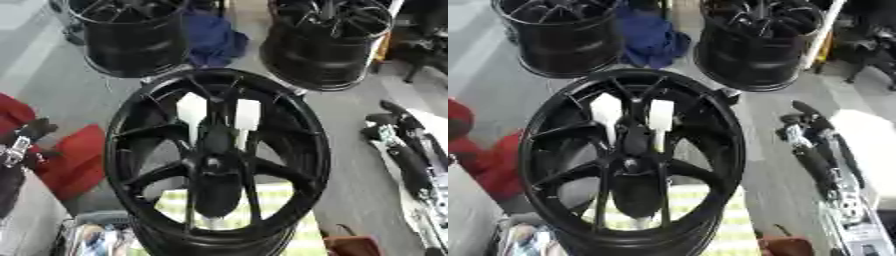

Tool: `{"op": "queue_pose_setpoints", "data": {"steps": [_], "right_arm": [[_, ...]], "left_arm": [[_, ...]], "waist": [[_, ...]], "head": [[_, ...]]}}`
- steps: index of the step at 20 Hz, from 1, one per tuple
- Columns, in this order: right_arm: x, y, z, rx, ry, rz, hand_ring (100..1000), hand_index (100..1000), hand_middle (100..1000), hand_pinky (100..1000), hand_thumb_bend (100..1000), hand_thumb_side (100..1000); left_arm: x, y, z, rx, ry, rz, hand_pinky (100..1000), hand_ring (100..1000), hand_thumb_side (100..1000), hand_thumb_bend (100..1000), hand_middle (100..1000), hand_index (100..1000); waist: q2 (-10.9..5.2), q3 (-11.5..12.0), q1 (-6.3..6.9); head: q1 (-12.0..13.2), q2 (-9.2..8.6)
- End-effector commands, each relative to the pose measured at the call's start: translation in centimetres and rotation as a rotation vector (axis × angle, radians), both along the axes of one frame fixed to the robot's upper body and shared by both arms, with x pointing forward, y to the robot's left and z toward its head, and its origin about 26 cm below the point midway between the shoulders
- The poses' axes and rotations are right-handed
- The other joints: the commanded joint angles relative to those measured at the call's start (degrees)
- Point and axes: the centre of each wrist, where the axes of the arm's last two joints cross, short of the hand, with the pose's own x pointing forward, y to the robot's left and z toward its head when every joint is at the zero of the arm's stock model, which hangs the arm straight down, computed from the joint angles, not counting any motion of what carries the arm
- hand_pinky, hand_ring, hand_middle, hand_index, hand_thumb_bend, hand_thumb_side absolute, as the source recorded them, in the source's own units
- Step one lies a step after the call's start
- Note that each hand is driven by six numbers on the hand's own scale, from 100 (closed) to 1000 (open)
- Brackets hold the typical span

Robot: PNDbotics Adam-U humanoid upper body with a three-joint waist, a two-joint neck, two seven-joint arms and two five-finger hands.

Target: Pull the pin out of the wheel hub.

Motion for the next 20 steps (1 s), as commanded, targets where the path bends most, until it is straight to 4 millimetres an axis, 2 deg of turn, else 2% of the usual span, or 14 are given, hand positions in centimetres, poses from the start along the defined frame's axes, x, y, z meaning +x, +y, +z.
{"op": "queue_pose_setpoints", "data": {"steps": [1, 5, 10, 13, 14, 16, 20], "right_arm": [[0.4, -1.4, 5.0, -0.174, -0.082, 0.059, 663, 911, 703, 706, 100, 553], [0.7, -1.2, 10.5, -0.391, -0.119, 0.209, 733, 934, 752, 741, 100, 564], [0.9, 0.9, 15.4, -0.646, -0.066, 0.493, 832, 964, 832, 793, 140, 572], [1.2, 2.3, 17.4, -0.763, -0.002, 0.648, 867, 974, 866, 815, 160, 562], [1.4, 2.8, 17.9, -0.796, 0.018, 0.688, 876, 977, 874, 821, 142, 592], [2.0, 3.8, 18.8, -0.854, 0.051, 0.751, 884, 981, 882, 828, 165, 557], [3.7, 6.0, 19.7, -0.957, 0.091, 0.824, 907, 990, 906, 849, 167, 552]], "left_arm": [[0.1, 0.1, 0.9, 0.025, -0.020, -0.014, 715, 1000, 737, 100, 781, 881], [0.1, 0.1, 0.9, 0.032, -0.016, -0.022, 715, 1000, 738, 100, 781, 881], [0.1, 0.1, 0.8, 0.039, -0.008, -0.032, 716, 1000, 739, 100, 782, 881], [0.1, 0.1, 0.7, 0.043, -0.004, -0.038, 716, 1000, 739, 100, 781, 881], [0.1, 0.1, 0.7, 0.044, -0.002, -0.040, 716, 1000, 734, 100, 782, 881], [0.1, 0.1, 0.7, 0.045, 0.000, -0.042, 716, 1000, 740, 100, 781, 881], [0.1, 0.0, 0.5, 0.047, 0.008, -0.048, 716, 1000, 742, 100, 782, 881]], "waist": [[-0.77, -0.04, -0.02], [-0.94, 0.07, -0.22], [-1.18, 0.55, -0.50], [-1.34, 0.98, -0.66], [-1.39, 1.10, -0.71], [-1.48, 1.33, -0.85], [-1.60, 1.65, -1.10]], "head": [[0.09, -0.14], [-0.19, -0.14], [-0.68, -0.14], [-0.98, -0.14], [-1.06, -0.14], [-1.20, -0.14], [-1.43, -0.14]]}}
